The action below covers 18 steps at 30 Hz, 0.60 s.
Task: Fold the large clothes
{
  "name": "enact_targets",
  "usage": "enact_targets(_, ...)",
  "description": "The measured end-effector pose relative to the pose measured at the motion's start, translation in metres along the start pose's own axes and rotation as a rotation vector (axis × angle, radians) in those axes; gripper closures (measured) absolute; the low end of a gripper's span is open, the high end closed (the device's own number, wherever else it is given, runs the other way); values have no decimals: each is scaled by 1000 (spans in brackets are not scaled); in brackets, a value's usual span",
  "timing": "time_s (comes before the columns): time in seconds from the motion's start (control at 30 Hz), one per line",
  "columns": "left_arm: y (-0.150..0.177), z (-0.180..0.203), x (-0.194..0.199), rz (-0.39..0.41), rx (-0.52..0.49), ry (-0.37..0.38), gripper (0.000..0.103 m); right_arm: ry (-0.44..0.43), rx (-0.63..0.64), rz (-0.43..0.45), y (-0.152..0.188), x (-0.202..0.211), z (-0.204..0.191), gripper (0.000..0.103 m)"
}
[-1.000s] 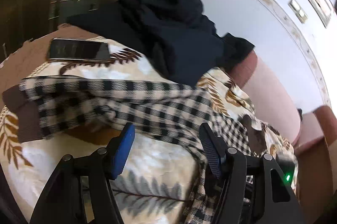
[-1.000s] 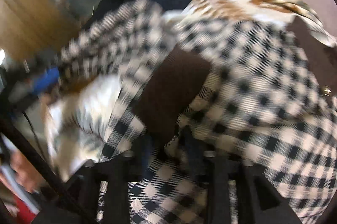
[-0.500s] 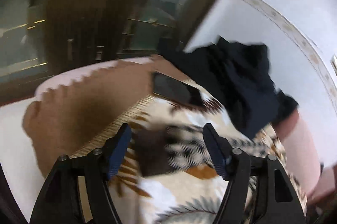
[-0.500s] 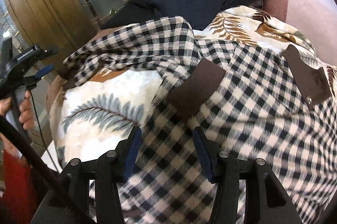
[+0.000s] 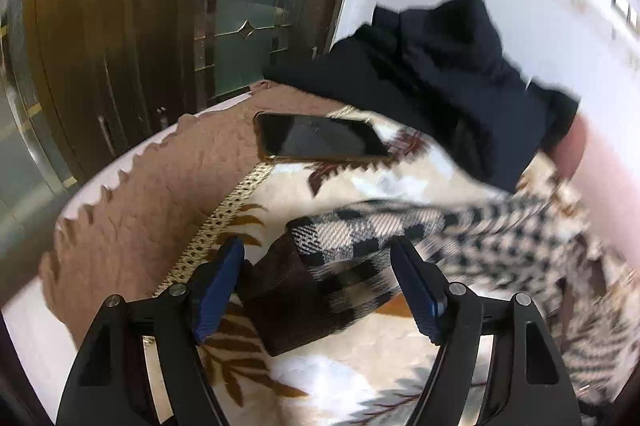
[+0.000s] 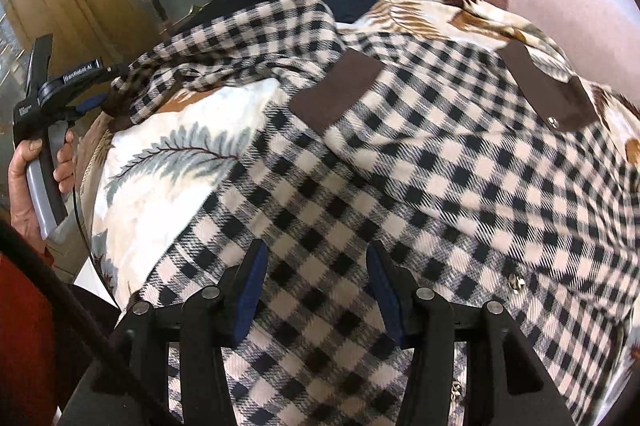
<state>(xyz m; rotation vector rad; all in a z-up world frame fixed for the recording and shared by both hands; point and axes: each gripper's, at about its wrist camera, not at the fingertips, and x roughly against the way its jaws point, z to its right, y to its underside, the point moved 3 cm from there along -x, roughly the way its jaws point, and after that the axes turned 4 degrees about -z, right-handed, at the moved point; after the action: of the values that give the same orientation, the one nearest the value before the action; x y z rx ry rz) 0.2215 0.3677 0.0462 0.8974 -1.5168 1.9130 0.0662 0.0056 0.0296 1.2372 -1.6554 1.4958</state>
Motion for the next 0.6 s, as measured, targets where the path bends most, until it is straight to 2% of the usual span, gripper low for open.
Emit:
enact_targets(0.03, 1, 1, -5, -14, -15, -27, 28, 2, -7, 0, 2, 0, 2, 47)
enact_targets(0.07, 2, 2, -9, -36, -24, -48, 35, 4, -12, 0, 3, 0, 3, 47)
enact_targets(0.1, 4, 1, -15, -69, -29, -58, 73, 10, -16, 0, 5, 1, 4, 47)
enact_targets(0.13, 6, 0, -20, -105, -17, -45, 97, 15, -17, 0, 6, 1, 5, 47)
enact_targets(0.17, 7, -3, -23, -138, 12, -5, 98, 18, -17, 0, 7, 0, 6, 47)
enact_targets(0.2, 7, -4, -21, -148, 55, 79, 97, 22, -17, -1, 8, 0, 6, 47)
enact_targets(0.27, 5, -2, -10, -133, 84, 186, 98, 29, -19, -1, 10, 0, 6, 47)
enact_targets(0.37, 5, 19, 19, -92, 73, 390, 98, 33, -28, 10, 9, 2, 7, 47)
enact_targets(0.43, 12, 48, 43, -78, 37, 587, 98, 37, -36, 24, 8, 6, 9, 47)
enact_targets(0.47, 16, 60, 50, -81, 21, 662, 98, 38, -41, 31, 7, 8, 10, 47)
enact_targets(0.5, 25, 83, 61, -99, -19, 787, 98, 42, -51, 40, 6, 10, 13, 47)
enact_targets(0.6, 54, 147, 82, -187, -180, 1038, 97, 54, -94, 65, 2, 18, 25, 47)
